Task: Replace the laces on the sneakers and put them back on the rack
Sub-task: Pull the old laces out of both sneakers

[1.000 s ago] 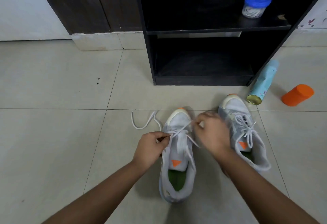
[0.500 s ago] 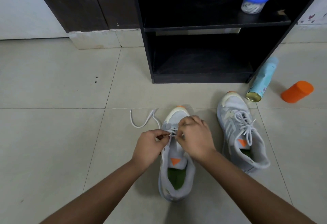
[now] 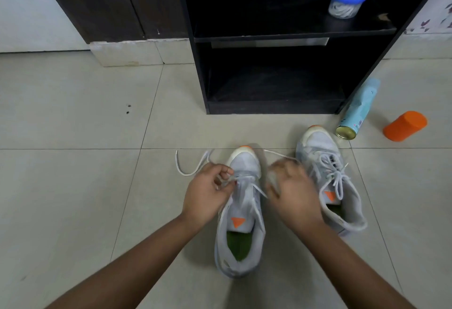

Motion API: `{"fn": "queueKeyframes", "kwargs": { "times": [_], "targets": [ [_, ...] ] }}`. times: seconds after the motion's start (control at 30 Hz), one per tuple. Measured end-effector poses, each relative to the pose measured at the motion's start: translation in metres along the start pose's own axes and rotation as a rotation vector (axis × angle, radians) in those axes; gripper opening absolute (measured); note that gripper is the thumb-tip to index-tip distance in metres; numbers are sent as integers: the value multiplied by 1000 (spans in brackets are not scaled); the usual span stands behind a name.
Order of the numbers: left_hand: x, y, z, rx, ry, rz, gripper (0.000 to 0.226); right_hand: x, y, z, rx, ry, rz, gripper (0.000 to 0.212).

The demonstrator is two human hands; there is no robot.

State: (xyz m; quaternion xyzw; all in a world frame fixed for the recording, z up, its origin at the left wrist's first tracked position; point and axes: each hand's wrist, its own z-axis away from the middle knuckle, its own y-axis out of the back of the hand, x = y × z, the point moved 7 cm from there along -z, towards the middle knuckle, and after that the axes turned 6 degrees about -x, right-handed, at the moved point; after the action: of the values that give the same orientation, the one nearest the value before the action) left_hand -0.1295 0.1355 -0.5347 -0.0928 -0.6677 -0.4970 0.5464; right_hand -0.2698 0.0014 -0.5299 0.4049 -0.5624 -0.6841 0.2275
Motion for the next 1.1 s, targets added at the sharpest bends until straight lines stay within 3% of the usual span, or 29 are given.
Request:
{"fn": "queueKeyframes", "kwargs": {
  "times": [0.13, 0.27, 0.43, 0.57, 0.7, 0.8, 0.9, 1.0, 1.1],
  "targets": [
    [10, -2, -16, -27, -65, -50, 23, -2, -38, 12, -310, -21, 1, 31],
    [6, -8, -22, -64, -52, -65, 24, -2, -38, 18, -318, -47, -185, 16],
    [3, -13, -23, -78, -58, -56, 26, 0, -34, 23, -370, -142, -471, 24],
    [4, -14, -25, -89, -55, -50, 27, -11, -9, 19, -318, -130, -651, 25],
    [4, -19, -29, -117, -75, -73, 25, -47, 0, 31, -670, 40, -664, 27],
    [3, -26, -31, -157, -125, -157, 23, -45, 3, 41, -801, -16, -704, 20],
    [5, -31, -33, -183, -183, -246, 23, -42, -4, 54, -965, -68, -682, 27],
    [10, -34, -32, -186, -210, -278, 25, -34, -10, 58, -967, -158, -728, 25],
    [15, -36, -31, -194, -243, -298, 24, -13, -9, 50, -825, -204, -561, 24]
  ]
}}
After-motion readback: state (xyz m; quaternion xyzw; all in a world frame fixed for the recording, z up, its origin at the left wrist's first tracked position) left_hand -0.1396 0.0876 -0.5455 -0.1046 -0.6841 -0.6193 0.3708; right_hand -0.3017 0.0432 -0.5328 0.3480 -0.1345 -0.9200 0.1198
